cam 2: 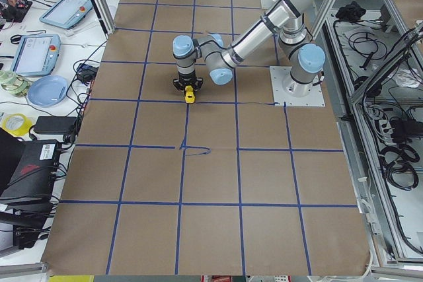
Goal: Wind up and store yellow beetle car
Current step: 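Drag the car backward toward the left arm to wind it up, then release the car with the left gripper and lift away, then lower the right gripper to the car near the bin while the left arm rises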
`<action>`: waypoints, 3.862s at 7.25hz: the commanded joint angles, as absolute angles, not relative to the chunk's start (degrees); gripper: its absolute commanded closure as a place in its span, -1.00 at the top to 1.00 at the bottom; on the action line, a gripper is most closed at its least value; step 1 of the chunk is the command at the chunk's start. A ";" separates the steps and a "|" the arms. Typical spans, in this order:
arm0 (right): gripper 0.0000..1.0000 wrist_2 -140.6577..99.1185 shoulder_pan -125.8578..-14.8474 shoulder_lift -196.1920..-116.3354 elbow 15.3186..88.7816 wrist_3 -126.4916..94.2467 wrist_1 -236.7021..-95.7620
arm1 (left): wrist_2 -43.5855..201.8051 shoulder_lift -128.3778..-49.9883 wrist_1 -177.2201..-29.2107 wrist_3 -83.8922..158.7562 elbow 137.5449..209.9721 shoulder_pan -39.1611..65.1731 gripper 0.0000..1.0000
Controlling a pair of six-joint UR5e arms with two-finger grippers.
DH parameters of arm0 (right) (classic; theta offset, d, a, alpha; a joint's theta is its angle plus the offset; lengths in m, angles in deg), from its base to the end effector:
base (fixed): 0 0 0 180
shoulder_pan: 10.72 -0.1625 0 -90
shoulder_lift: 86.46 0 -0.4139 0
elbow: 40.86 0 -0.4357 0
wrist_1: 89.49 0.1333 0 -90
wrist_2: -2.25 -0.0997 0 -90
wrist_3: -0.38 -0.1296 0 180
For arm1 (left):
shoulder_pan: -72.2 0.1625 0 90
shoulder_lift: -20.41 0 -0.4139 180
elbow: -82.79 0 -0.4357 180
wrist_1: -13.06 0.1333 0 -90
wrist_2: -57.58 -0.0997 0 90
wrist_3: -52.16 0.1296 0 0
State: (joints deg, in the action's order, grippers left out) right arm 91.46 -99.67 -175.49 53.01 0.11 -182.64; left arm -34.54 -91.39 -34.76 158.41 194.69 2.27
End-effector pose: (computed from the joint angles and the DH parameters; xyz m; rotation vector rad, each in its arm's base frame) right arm 0.1252 -0.5394 0.4071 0.0363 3.1271 0.0460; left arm 0.0732 -0.5747 0.1137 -2.1414 -2.2881 -0.0705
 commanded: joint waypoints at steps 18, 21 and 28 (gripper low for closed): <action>1.00 91.11 -98.53 -174.70 52.92 9.67 -185.80 | -28.46 -84.02 -63.84 90.17 171.39 -12.69 0.94; 1.00 90.85 -96.95 -171.55 53.01 37.50 -190.91 | -28.64 -78.93 -65.06 61.63 170.68 -13.40 1.00; 1.00 96.29 -87.89 -157.76 53.63 88.34 -201.53 | -34.18 -69.95 -70.70 48.91 171.82 -18.39 1.00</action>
